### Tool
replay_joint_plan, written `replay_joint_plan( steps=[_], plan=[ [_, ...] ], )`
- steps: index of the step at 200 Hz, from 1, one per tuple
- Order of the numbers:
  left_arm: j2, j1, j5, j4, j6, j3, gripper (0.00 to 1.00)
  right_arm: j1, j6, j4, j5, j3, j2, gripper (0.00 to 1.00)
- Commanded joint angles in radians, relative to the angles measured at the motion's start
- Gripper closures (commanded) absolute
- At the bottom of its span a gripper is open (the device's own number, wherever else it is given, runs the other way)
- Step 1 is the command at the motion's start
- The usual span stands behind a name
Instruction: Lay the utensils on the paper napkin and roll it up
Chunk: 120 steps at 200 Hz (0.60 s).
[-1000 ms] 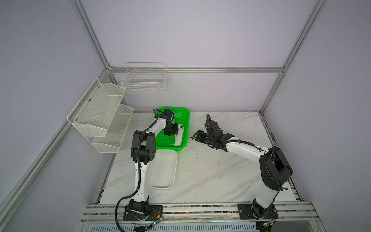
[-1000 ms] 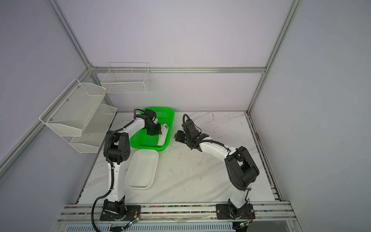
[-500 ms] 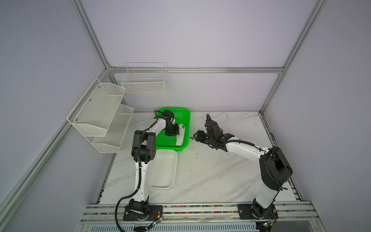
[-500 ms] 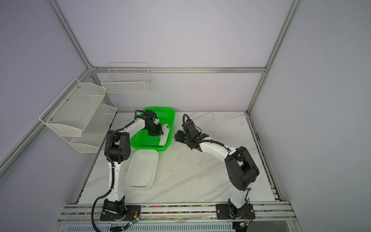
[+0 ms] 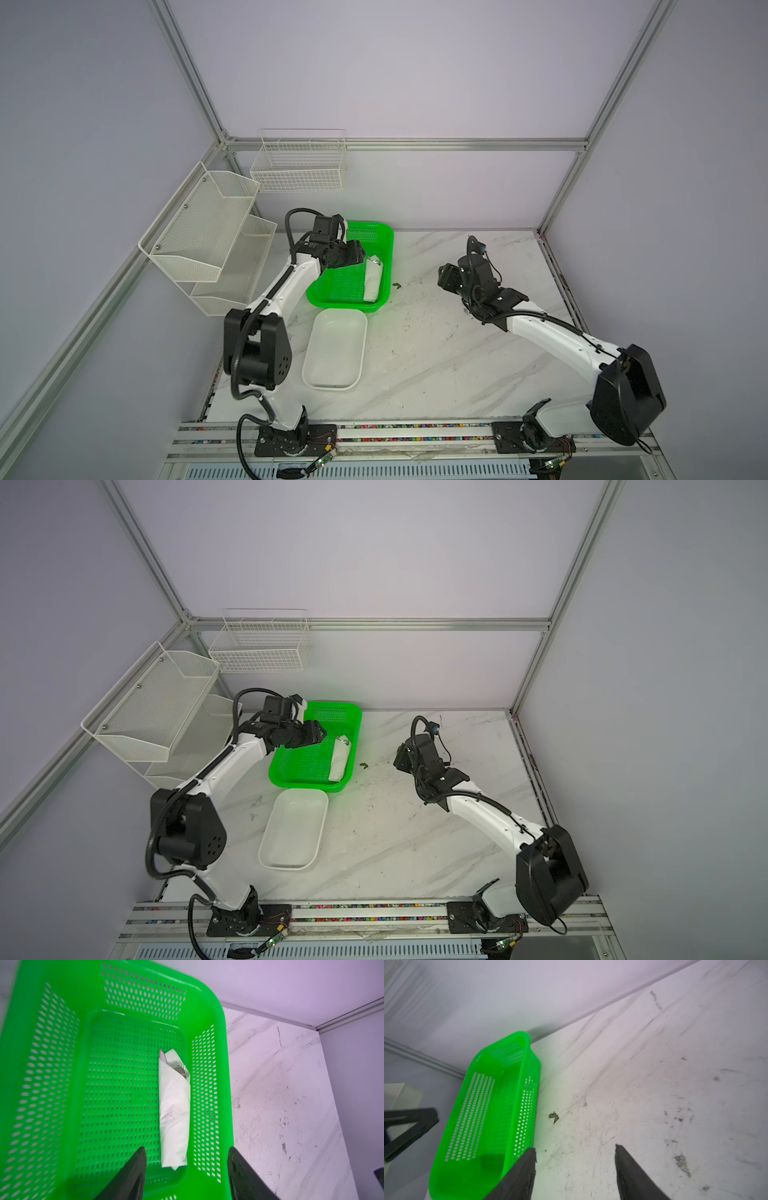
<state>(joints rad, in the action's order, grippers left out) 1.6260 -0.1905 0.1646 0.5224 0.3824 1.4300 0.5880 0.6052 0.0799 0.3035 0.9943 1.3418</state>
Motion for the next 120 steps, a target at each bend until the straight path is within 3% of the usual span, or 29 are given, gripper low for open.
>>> replay_joint_plan(
  steps=[1,24,67,82,120],
  plan=[
    [-0.142,0.003,-0.164,-0.124,-0.033,-0.199,0.31,-0.017,-0.168,-0.019,0.246,-0.067,-0.083,0.19],
    [-0.331,0.012,-0.277,-0.174,-0.026,-0.387,0.25,-0.065,-0.298,-0.075,0.318,-0.127,-0.126,0.05],
    [-0.584,0.033,-0.508,-0.233,-0.038,-0.65,0.06,-0.195,-0.442,-0.321,0.315,-0.272,-0.093,0.04],
    [-0.635,0.039,-0.546,-0.29,-0.093,-0.726,0.0,-0.227,-0.489,-0.455,0.316,-0.333,-0.053,0.04],
    [-0.627,0.091,-0.63,-0.474,-0.103,-0.844,0.0,-0.309,-0.586,-0.7,0.257,-0.381,0.11,0.03]
  ],
)
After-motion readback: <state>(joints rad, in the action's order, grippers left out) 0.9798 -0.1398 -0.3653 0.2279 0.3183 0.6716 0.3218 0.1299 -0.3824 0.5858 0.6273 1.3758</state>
